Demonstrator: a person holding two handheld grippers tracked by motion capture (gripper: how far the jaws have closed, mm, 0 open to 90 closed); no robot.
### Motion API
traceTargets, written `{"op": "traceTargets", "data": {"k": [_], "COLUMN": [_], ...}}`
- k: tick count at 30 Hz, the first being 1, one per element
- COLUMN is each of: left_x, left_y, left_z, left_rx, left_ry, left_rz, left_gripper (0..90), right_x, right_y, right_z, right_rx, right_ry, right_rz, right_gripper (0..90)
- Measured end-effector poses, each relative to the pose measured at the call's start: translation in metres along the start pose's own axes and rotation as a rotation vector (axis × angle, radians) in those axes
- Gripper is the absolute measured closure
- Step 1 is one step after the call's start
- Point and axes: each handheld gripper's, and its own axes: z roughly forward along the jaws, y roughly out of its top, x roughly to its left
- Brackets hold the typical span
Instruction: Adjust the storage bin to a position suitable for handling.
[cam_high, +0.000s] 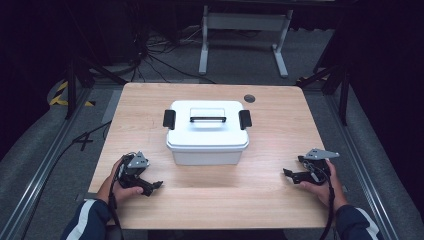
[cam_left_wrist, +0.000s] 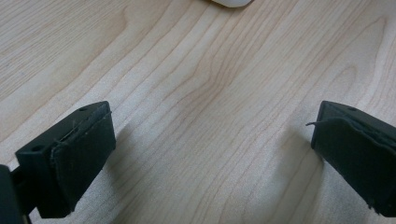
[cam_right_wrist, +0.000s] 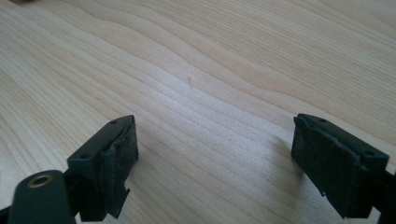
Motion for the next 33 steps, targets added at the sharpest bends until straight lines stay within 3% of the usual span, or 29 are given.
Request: {"op": "traceTargets", "data": {"k": [13,16,18,19,24,33], "left_x": [0.000,0.000,0.000,0.000,0.000,-0.001], "left_y": [-0.001,-0.001,-0.001,-0.001,-0.001,-0.001], "left_z": [-0.001,-0.001,-0.001,-0.001,-0.001,-0.001], "left_rx": [0.000,0.000,-0.001,0.000,-0.002,-0.006], "left_ry": [0.008,0.007,0.007,0.008,0.010,0.015], "left_rz": [-0.008,-0.006,-0.007,-0.007,-0.009,-0.011], "left_gripper": [0.5,0.4,0.4,0.5,0.4,0.5], "right_x": [0.000,-0.001,0.000,0.000,0.002,0.005], "right_y": [0.001,0.004,0.008,0.010,0.035,0.102], "right_z": [-0.001,-0.004,-0.007,-0.008,-0.019,-0.055], "right_rx": [0.015,0.044,0.058,0.064,0.067,0.052], "right_ry": [0.004,0.022,0.021,0.045,0.083,0.047], "right_rz": [-0.002,-0.026,-0.067,-0.077,-0.139,-0.291], "right_gripper": [17.1,25.2,29.3,29.8,33.7,38.2]}}
